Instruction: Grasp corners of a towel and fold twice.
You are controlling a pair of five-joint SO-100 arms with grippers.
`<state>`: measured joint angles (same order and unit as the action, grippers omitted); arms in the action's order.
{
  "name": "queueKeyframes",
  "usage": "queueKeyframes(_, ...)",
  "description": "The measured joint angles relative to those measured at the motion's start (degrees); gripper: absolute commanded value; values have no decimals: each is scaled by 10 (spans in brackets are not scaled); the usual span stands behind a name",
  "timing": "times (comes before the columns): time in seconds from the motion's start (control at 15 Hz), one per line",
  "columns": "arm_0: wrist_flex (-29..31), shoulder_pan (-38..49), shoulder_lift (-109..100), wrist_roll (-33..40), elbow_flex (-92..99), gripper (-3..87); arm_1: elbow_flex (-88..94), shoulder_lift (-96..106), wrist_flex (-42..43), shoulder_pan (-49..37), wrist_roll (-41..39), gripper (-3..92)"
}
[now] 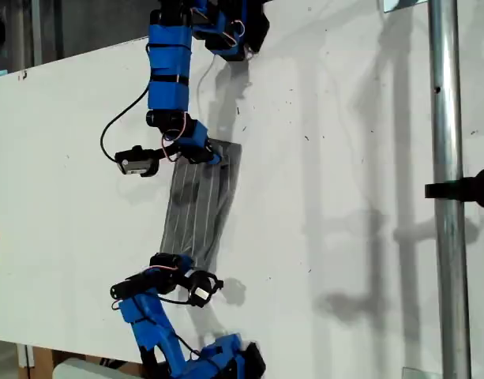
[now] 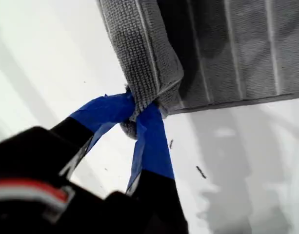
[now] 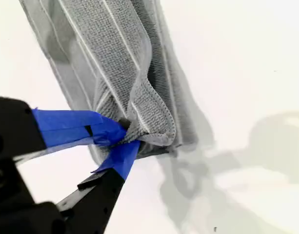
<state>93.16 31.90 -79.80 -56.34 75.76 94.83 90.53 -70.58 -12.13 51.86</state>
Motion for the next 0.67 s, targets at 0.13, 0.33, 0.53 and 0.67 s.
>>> queueKeyframes(0.13, 8, 73, 110, 69, -102, -28, 9, 0, 33, -88, -65, -2)
queueKeyframes(0.33, 9, 137, 165, 156, -246, -28, 3, 0, 38, -214, -137, -2)
queueKeyframes(0.53, -5, 162, 155, 186, -265, -28, -22, 69, 36, -252, -168, -2)
queueKeyframes(0.67, -12, 159, 135, 192, -250, -27, 9, 136, 49, -250, -171, -2)
